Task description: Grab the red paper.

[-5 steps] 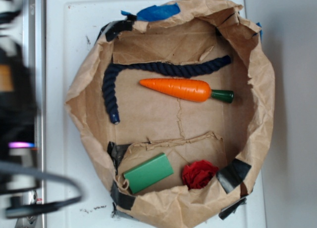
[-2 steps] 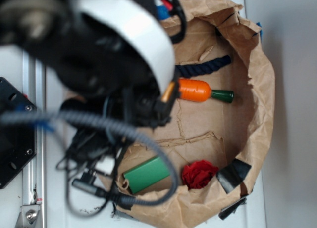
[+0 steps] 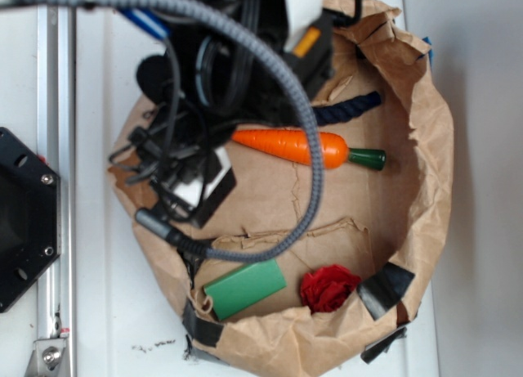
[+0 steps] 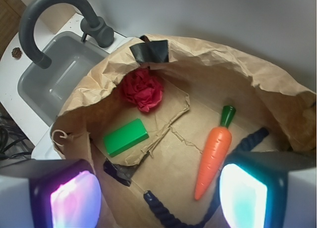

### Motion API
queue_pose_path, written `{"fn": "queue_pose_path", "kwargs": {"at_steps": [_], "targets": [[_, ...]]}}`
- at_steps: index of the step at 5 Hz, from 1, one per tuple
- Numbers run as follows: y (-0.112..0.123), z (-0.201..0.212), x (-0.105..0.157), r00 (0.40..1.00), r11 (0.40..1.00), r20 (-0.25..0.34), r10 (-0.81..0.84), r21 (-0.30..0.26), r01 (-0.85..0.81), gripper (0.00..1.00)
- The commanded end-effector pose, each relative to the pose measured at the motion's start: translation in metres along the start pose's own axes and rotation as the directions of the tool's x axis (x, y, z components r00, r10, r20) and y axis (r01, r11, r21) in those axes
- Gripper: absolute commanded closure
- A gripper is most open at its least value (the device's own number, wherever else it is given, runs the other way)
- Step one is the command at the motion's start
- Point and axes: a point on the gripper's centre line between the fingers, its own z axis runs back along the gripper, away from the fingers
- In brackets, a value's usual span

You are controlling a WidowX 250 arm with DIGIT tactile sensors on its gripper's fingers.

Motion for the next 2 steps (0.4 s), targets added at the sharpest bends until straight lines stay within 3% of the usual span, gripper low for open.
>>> {"fn": "queue_pose_path", "kwargs": {"at_steps": [1,2], "targets": [[0.069,-0.015,0.007,0.995,0.992,-0.019,0.095,0.084,-0.093,0.00],[0.125,-0.032,-0.004,0.998,0.993,-0.048,0.044,0.112,-0.038,0.00]]}}
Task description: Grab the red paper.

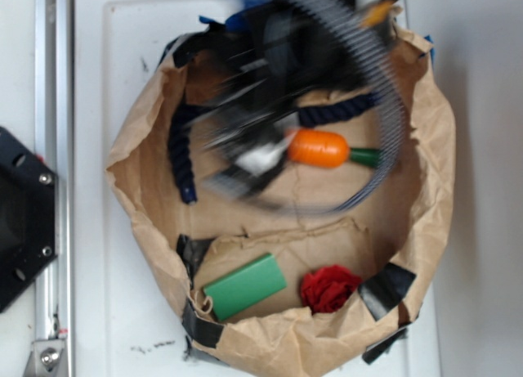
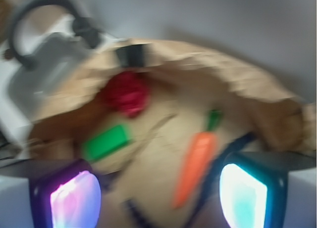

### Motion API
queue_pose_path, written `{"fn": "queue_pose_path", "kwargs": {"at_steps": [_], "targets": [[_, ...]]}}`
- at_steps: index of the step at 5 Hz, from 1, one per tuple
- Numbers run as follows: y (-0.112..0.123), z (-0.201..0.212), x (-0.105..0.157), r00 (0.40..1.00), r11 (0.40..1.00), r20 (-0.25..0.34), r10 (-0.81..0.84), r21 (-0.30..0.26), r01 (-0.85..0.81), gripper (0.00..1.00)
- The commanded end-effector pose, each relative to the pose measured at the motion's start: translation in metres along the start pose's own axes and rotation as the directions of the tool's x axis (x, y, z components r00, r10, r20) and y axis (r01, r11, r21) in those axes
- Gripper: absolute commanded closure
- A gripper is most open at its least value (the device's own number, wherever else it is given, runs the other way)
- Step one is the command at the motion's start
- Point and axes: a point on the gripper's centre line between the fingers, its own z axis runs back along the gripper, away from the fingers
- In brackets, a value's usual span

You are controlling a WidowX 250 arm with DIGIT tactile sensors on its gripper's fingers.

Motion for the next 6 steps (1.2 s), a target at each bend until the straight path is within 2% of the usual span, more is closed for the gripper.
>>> {"fn": "queue_pose_path", "kwargs": {"at_steps": [1,2,3,4,5,6], "targets": [[0.064,-0.003,-0.003,0.993,0.993,0.054,-0.105,0.068,0.101,0.00],[0.030,-0.003,-0.003,0.982,0.979,0.029,-0.188,0.084,0.185,0.00],[-0.015,0.001,-0.004,0.962,0.958,0.023,-0.271,0.107,0.268,0.00],[-0.045,0.007,0.009,0.954,0.949,0.009,-0.300,0.105,0.297,0.00],[-0.095,-0.011,0.019,0.955,0.951,0.009,-0.298,0.093,0.295,0.00],[-0.088,-0.042,0.022,0.941,0.937,0.004,-0.338,0.091,0.336,0.00]]}}
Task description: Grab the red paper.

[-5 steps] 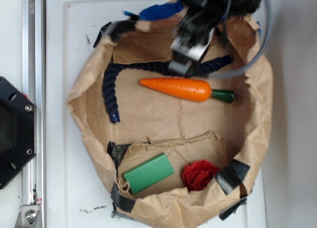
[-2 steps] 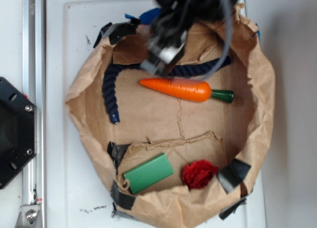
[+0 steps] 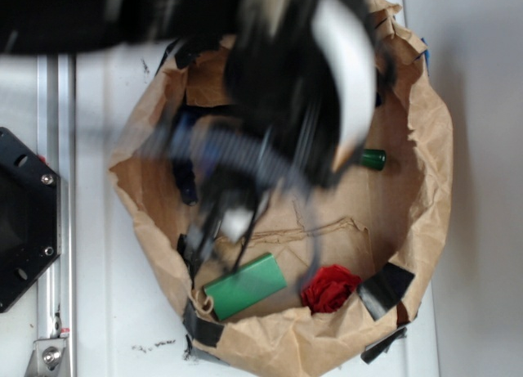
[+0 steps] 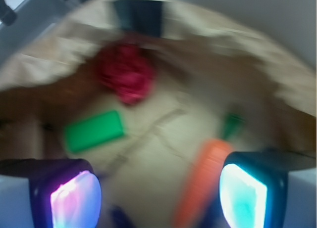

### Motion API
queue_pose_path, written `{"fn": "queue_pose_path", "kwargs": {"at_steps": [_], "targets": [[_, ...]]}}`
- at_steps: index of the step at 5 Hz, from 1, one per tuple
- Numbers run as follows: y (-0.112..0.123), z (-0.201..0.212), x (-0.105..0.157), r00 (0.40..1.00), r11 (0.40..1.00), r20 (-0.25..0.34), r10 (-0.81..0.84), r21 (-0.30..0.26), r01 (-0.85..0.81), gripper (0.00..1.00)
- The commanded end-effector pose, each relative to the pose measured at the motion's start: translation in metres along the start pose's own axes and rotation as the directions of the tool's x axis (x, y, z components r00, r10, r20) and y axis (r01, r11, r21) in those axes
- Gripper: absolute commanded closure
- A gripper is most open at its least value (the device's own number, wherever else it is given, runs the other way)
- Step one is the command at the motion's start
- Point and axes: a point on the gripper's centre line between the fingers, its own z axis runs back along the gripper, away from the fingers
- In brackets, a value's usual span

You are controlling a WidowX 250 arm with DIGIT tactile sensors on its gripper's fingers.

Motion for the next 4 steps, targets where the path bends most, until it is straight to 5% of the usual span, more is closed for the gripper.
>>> {"fn": "queue_pose_path", "kwargs": {"at_steps": [1,2,4], "targets": [[0.005,-0.035,0.010,0.997,0.996,0.034,-0.075,0.046,0.073,0.00],[0.023,-0.026,0.000,0.994,1.000,0.106,-0.012,0.021,0.010,0.00],[0.035,-0.022,-0.020,0.987,1.000,0.159,-0.007,0.010,0.006,0.00]]}}
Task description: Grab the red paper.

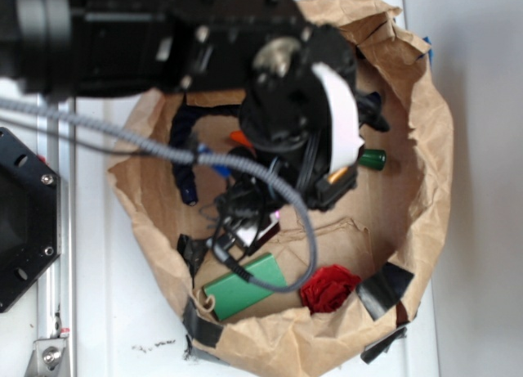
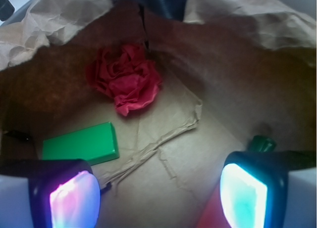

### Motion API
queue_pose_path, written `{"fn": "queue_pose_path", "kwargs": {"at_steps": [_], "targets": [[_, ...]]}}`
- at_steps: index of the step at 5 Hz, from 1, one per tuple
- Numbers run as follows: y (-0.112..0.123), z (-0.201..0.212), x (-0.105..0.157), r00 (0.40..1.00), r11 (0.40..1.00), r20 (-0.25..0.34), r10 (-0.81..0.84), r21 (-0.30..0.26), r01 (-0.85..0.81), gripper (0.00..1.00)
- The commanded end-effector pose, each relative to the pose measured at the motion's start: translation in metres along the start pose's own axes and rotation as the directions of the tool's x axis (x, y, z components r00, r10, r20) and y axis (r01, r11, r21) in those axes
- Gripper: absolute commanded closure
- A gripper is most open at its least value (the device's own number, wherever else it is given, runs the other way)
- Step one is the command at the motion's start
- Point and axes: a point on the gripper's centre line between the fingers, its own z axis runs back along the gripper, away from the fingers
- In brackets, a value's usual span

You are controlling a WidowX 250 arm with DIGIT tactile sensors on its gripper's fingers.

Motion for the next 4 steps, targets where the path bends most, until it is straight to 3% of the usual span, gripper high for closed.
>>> {"fn": "queue_pose_path", "kwargs": {"at_steps": [1,3,4], "targets": [[-0.010,0.003,0.007,0.998,0.999,0.057,-0.031,0.031,0.029,0.00],[-0.015,-0.031,0.026,0.997,0.998,0.047,-0.054,0.012,0.054,0.00],[0.000,-0.042,0.039,0.996,0.998,0.069,-0.061,0.003,0.061,0.00]]}}
